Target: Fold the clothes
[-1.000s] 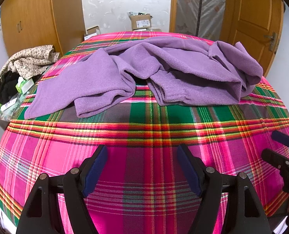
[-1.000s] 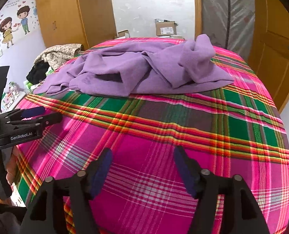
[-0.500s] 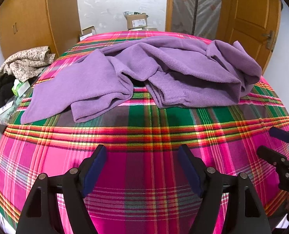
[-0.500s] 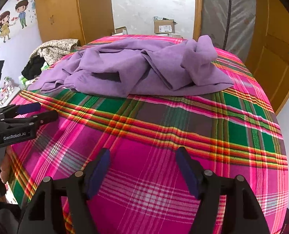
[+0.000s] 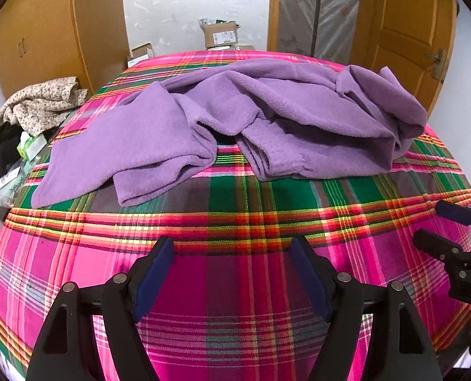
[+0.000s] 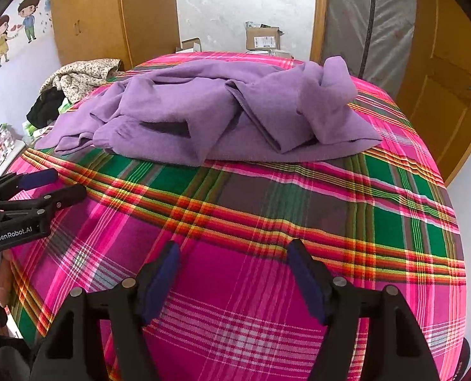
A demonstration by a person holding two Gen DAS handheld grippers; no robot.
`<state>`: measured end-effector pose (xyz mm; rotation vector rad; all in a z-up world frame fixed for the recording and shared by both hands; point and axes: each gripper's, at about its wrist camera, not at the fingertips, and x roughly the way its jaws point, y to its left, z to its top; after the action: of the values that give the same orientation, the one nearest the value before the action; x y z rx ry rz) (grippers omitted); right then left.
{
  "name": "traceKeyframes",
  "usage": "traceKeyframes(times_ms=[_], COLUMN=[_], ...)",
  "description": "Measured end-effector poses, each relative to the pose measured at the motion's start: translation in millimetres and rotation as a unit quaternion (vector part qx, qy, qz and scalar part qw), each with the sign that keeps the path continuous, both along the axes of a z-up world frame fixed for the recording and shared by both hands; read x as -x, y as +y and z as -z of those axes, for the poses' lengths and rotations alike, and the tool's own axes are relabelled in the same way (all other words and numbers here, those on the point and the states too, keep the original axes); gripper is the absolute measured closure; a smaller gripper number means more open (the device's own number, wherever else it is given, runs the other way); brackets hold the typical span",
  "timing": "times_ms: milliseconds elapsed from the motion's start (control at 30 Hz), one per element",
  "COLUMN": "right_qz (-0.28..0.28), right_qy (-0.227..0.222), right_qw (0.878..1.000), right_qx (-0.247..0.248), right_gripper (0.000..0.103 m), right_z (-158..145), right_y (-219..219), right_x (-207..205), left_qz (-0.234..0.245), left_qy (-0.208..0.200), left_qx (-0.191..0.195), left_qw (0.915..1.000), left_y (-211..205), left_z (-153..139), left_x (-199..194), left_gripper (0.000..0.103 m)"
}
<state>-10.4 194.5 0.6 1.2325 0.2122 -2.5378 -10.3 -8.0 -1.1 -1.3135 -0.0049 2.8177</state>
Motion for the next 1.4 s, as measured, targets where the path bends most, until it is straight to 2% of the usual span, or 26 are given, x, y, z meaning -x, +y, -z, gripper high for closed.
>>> traceKeyframes(times_ms=[400,700,1400], right_qz=[-0.004,-0.024,-0.084], right_qy=[-0.002,-0.012,0.052], right_qw=[1.0,1.0,0.995], right_qx=[-0.005,0.001,-0.012], right_gripper=[0.032,0.038,0.039], right_z=[-0.5,-4.1,-43.7], right_y=[-7.2,-17.0,-54.2], right_x=[3.0,12.4,31.8], left_qz=[0.0,-0.002,-0.045], left_qy=[-0.001,-0.003,-0.002], left_qx=[0.002,-0.002,-0.004], left_qw=[1.0,1.0,0.999], left_y=[1.2,-2.6,-37.0], left_z=[-0.3,-0.8,-5.1], left_x=[4.2,3.7,4.9], left_gripper=[0.026,0.026,0.026])
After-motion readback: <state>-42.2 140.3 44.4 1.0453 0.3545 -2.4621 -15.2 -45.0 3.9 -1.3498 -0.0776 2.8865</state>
